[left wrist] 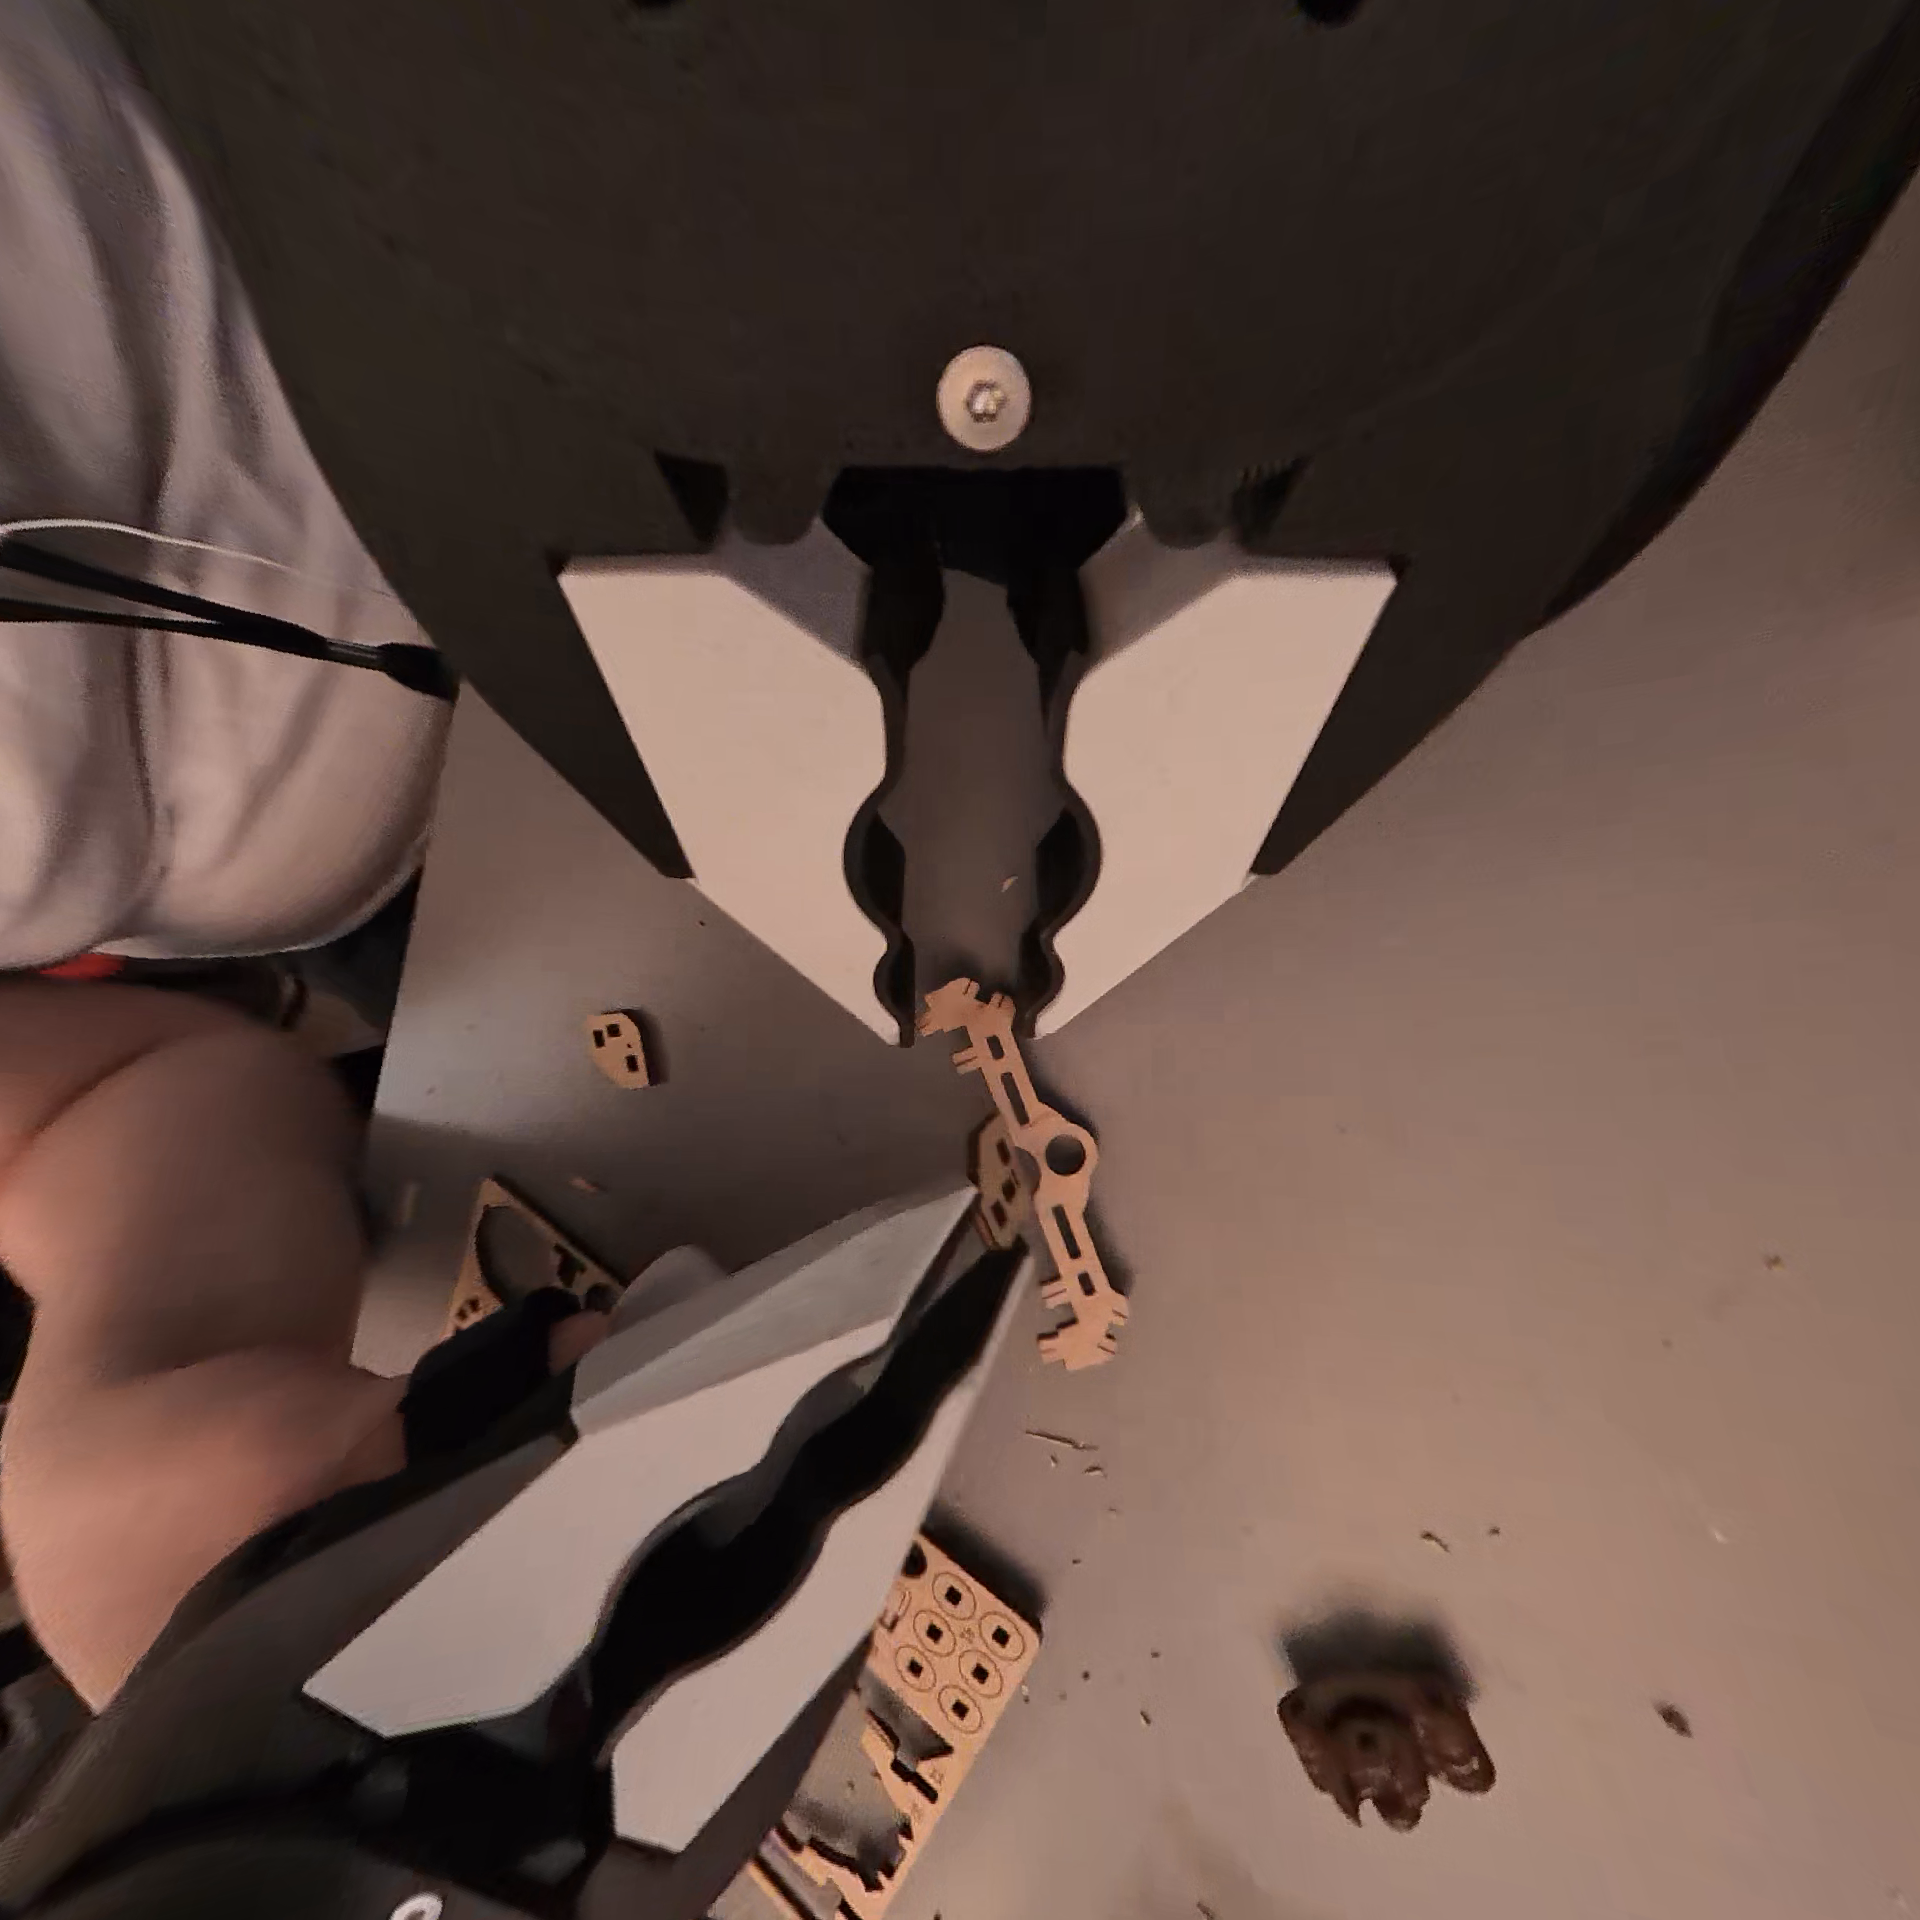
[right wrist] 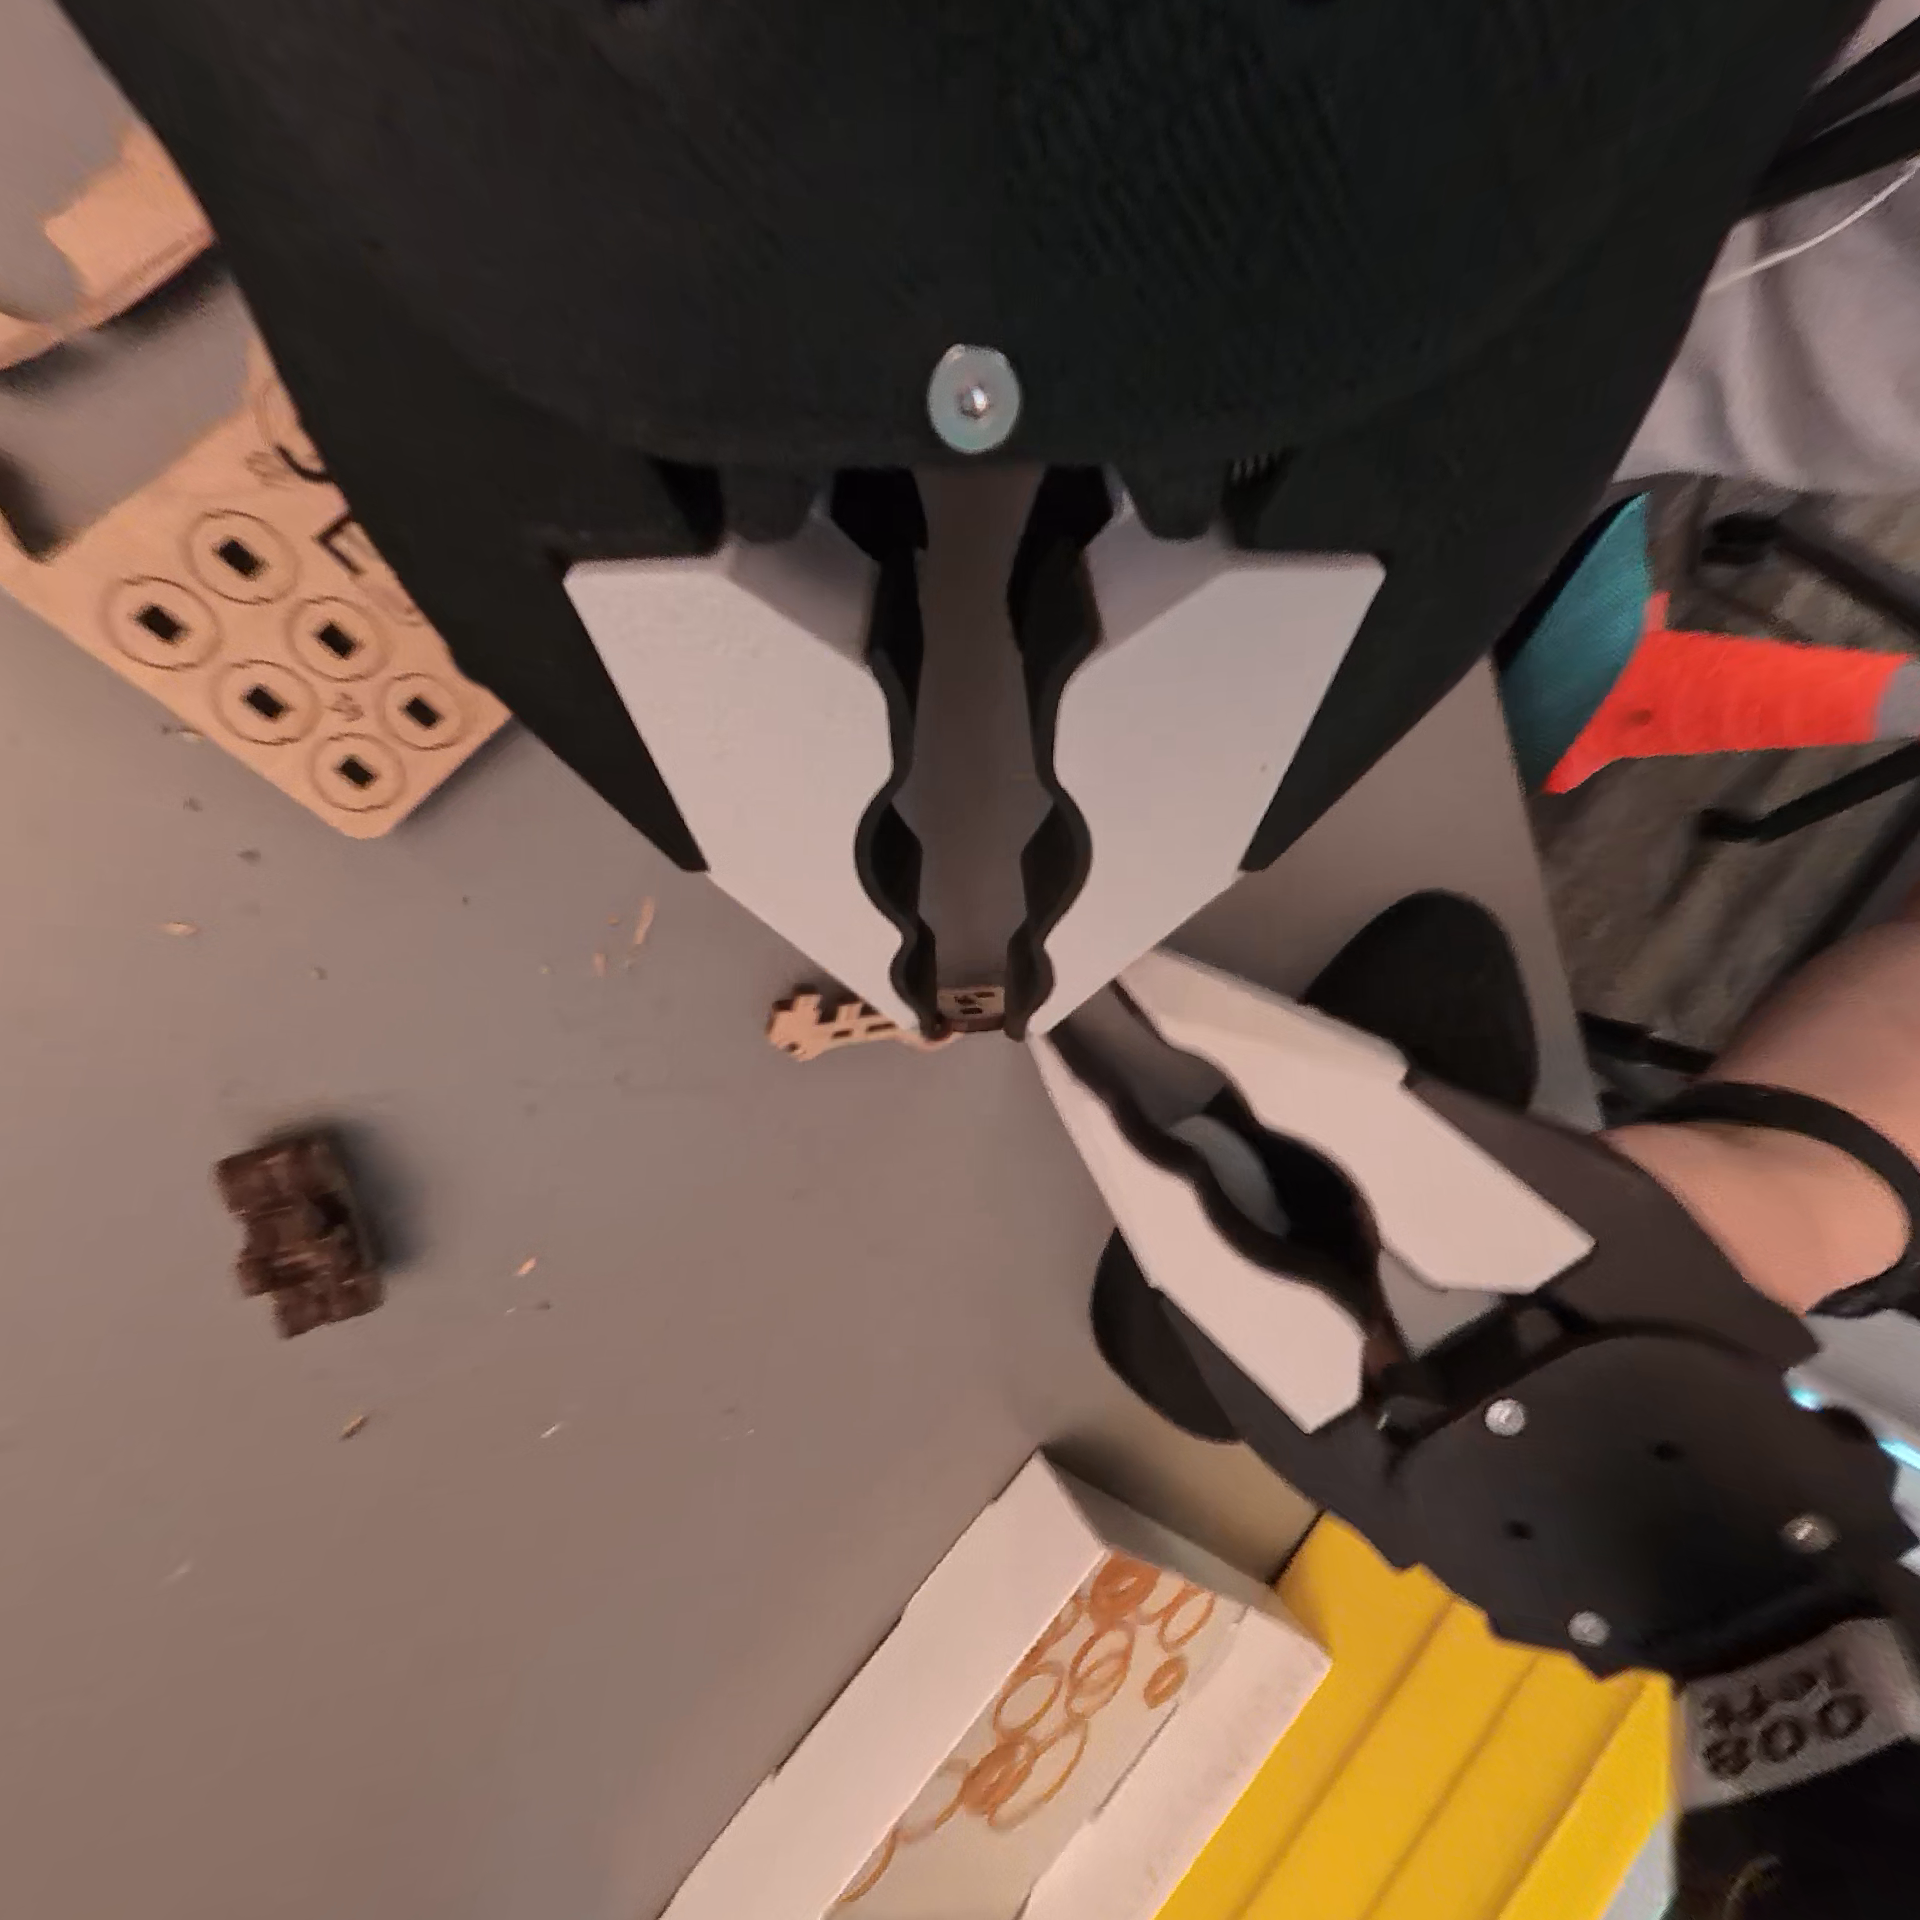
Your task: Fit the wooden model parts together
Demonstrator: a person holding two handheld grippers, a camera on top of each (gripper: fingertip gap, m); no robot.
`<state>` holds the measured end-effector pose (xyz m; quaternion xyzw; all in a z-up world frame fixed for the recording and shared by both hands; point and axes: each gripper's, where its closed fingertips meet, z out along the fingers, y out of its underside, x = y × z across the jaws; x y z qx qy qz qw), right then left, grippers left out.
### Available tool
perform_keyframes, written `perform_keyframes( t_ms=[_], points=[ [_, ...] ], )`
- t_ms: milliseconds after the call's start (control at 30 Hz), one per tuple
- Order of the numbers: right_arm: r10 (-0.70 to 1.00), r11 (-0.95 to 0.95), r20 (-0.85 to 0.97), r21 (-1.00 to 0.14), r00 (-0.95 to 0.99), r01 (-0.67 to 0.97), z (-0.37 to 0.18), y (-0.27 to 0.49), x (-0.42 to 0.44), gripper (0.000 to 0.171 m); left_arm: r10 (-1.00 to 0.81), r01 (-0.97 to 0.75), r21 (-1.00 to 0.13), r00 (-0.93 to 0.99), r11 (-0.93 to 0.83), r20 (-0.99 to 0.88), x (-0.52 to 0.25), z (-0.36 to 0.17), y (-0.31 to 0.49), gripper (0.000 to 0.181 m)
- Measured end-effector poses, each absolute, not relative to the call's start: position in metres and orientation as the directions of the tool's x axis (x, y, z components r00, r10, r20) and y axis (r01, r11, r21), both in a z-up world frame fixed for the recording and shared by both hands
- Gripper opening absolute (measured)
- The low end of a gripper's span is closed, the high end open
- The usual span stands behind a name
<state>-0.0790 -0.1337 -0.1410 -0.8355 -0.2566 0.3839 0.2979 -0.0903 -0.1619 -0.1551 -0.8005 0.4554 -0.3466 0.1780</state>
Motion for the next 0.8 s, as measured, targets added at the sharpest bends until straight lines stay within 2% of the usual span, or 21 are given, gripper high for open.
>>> perform_keyframes(
  t_ms=[400,800],
  points=[
    [0.650,-0.728,-0.521,-0.637,0.554,0.255,-0.144,-0.149,-0.086,0.012,-0.777,-0.551,-0.556,0.352,-0.623,0.521,-0.089,-0.153,-0.163,0.017],
    [0.687,-0.689,-0.457,-0.656,0.565,0.308,-0.142,-0.146,-0.093,0.011,-0.743,-0.546,-0.521,0.344,-0.656,0.574,-0.089,-0.153,-0.163,0.017]
  ],
)
